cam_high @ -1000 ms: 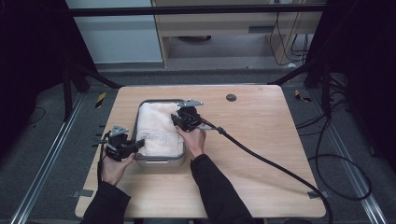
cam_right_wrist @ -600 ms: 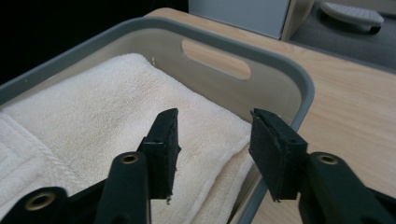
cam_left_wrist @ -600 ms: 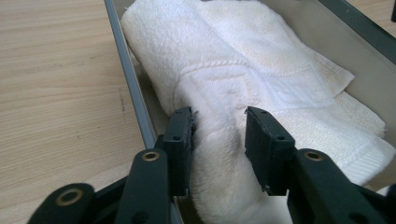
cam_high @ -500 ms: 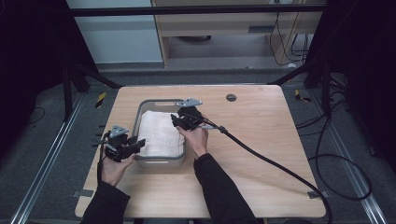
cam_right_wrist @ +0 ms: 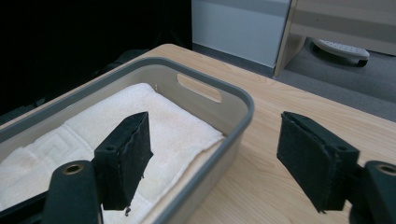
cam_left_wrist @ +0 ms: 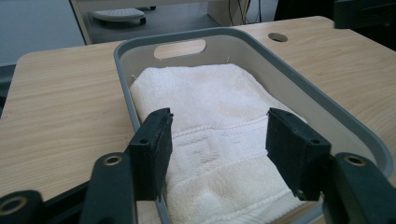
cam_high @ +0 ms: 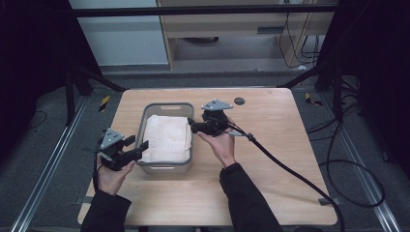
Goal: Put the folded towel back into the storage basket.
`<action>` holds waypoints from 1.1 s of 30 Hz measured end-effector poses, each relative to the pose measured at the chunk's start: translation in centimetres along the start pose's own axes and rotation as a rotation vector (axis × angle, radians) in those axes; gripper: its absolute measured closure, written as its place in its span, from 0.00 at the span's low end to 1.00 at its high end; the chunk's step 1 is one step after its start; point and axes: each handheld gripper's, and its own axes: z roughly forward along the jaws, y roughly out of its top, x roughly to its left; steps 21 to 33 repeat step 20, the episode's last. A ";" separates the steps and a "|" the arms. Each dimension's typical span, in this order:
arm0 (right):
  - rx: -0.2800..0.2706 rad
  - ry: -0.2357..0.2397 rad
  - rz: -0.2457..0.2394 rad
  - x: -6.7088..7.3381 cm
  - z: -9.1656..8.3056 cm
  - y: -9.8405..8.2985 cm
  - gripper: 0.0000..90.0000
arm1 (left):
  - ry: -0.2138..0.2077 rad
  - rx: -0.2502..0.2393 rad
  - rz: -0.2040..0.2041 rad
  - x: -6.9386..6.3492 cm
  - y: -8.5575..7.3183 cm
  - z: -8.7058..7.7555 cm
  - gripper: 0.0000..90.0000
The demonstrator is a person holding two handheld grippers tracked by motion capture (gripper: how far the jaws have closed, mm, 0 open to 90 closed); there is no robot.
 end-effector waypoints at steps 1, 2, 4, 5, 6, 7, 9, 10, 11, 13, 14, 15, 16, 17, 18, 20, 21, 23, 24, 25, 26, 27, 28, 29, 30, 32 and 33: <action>-0.003 0.003 0.003 -0.3 -0.6 -0.1 0.27 | 0.000 0.000 0.000 0.0 0.0 0.0 0.43; -0.007 0.008 0.008 -0.5 -1.3 -0.2 0.26 | -0.010 -0.005 0.007 -0.2 -0.2 -0.1 0.42; -0.017 0.010 0.009 -1.1 -2.6 -0.7 0.24 | -0.018 -0.008 0.020 -0.4 -0.4 -0.3 0.40; -0.017 0.011 0.009 -1.3 -3.1 -0.9 0.23 | -0.019 -0.006 0.027 -0.6 -0.5 -0.4 0.40; -0.015 0.016 0.011 -1.7 -3.8 -1.3 0.22 | -0.021 -0.006 0.030 -0.7 -0.6 -0.5 0.39; -0.013 0.014 0.006 -1.9 -4.2 -1.6 0.21 | -0.024 -0.007 0.035 -0.8 -0.7 -0.5 0.38; -0.014 0.015 0.008 -2.7 -5.5 -2.6 0.19 | -0.031 -0.008 0.039 -1.1 -0.9 -0.6 0.37; -0.014 0.015 0.011 -3.0 -6.0 -3.0 0.19 | -0.035 -0.009 0.040 -1.2 -1.0 -0.6 0.37; -0.012 0.013 0.014 -3.3 -6.5 -3.4 0.18 | -0.043 -0.009 0.045 -1.4 -1.3 -0.6 0.36; -0.007 0.006 0.013 -4.1 -7.6 -4.4 0.17 | -0.049 -0.005 0.058 -1.7 -1.7 -0.6 0.34; 0.000 -0.003 0.017 -4.6 -8.4 -5.1 0.17 | -0.051 -0.001 0.062 -1.8 -1.9 -0.6 0.34; 0.003 -0.010 0.016 -5.1 -8.9 -5.6 0.17 | -0.053 0.002 0.064 -1.8 -2.2 -0.6 0.34; 0.001 -0.017 0.024 -5.5 -9.6 -6.1 0.17 | -0.056 0.004 0.063 -1.9 -2.4 -0.7 0.34; 0.001 -0.017 0.024 -5.5 -9.6 -6.1 0.17 | -0.056 0.004 0.063 -1.9 -2.4 -0.7 0.34; 0.002 -0.025 0.042 -6.3 -10.9 -7.4 0.17 | -0.060 0.005 0.064 -1.9 -2.7 -0.9 0.34; 0.002 -0.029 0.043 -6.6 -11.3 -7.8 0.17 | -0.064 0.007 0.063 -1.8 -3.0 -1.1 0.34; 0.002 -0.029 0.043 -6.6 -11.3 -7.8 0.17 | -0.064 0.007 0.063 -1.8 -3.0 -1.1 0.34; 0.002 -0.029 0.043 -6.6 -11.3 -7.8 0.17 | -0.064 0.007 0.063 -1.8 -3.0 -1.1 0.34; 0.002 -0.029 0.043 -6.6 -11.3 -7.8 0.17 | -0.064 0.007 0.063 -1.8 -3.0 -1.1 0.34; 0.002 -0.029 0.043 -6.6 -11.3 -7.8 0.17 | -0.064 0.007 0.063 -1.8 -3.0 -1.1 0.34; 0.002 -0.029 0.043 -6.6 -11.3 -7.8 0.17 | -0.064 0.007 0.063 -1.8 -3.0 -1.1 0.34; 0.002 -0.029 0.043 -6.6 -11.3 -7.8 0.17 | -0.064 0.007 0.063 -1.8 -3.0 -1.1 0.34; 0.002 -0.029 0.043 -6.6 -11.3 -7.8 0.17 | -0.064 0.007 0.063 -1.8 -3.0 -1.1 0.34; 0.002 -0.029 0.043 -6.6 -11.3 -7.8 0.17 | -0.064 0.007 0.063 -1.8 -3.0 -1.1 0.34; 0.002 -0.029 0.043 -6.6 -11.3 -7.8 0.17 | -0.064 0.007 0.063 -1.8 -3.0 -1.1 0.34; 0.002 -0.029 0.043 -6.6 -11.3 -7.8 0.17 | -0.064 0.007 0.063 -1.8 -3.0 -1.1 0.34; 0.002 -0.029 0.043 -6.6 -11.3 -7.8 0.17 | -0.064 0.007 0.063 -1.8 -3.0 -1.1 0.34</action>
